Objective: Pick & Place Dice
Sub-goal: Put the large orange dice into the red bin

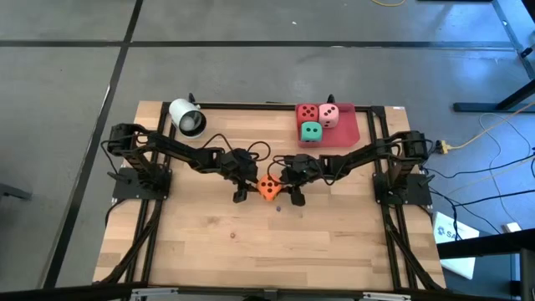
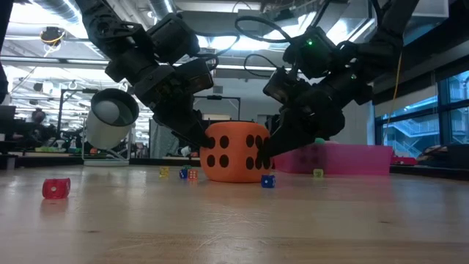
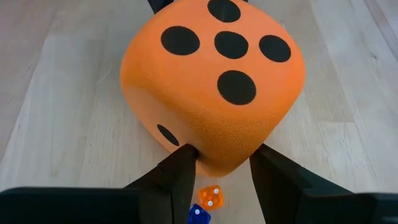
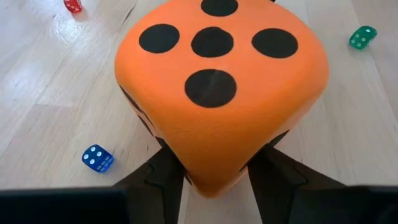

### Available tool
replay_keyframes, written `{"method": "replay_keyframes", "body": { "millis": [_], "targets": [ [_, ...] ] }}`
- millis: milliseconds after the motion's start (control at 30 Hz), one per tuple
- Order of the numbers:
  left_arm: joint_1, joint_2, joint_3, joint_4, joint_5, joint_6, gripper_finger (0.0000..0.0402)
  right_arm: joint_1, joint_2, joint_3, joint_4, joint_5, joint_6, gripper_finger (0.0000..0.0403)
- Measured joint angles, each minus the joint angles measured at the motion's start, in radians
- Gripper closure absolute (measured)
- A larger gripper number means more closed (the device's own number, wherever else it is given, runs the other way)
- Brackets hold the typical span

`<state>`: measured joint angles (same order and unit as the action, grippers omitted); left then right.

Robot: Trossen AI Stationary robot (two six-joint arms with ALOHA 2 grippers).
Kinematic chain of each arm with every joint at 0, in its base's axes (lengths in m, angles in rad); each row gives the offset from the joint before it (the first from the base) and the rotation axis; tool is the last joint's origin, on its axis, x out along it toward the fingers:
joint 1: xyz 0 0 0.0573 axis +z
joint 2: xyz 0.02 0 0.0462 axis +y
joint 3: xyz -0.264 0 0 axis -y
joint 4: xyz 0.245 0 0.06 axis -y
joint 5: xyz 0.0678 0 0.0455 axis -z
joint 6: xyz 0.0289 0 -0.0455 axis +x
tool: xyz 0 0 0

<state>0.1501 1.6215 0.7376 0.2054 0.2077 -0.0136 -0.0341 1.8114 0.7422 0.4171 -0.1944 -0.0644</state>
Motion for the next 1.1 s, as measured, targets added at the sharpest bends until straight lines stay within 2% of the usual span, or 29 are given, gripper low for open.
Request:
{"method": "replay_keyframes", "body": {
  "millis": [267, 400, 567, 833, 1100],
  "targets": [
    [0.002, -0.007, 0.0, -0.008, -0.005, 0.006, 0.0258, -0.001, -0.017, 0.0, -0.018, 0.022, -0.007, 0.0261],
    [0.003, -0.027, 0.003, -0.015, -0.023, 0.034, 0.0259, -0.004, -0.079, 0.004, -0.089, 0.093, -0.042, 0.0269],
    [0.003, -0.055, 0.003, -0.028, -0.014, 0.044, 0.0259, -0.004, -0.144, 0.004, -0.113, 0.133, -0.056, 0.0283],
    [0.002, -0.064, 0.003, -0.044, -0.02, 0.066, 0.0259, -0.002, -0.219, 0.018, -0.02, 0.138, -0.063, 0.0367],
    [0.002, -0.064, 0.003, -0.035, -0.012, 0.063, 0.0259, -0.008, -0.238, 0.017, -0.061, 0.134, -0.07, 0.038]
  ]
}}
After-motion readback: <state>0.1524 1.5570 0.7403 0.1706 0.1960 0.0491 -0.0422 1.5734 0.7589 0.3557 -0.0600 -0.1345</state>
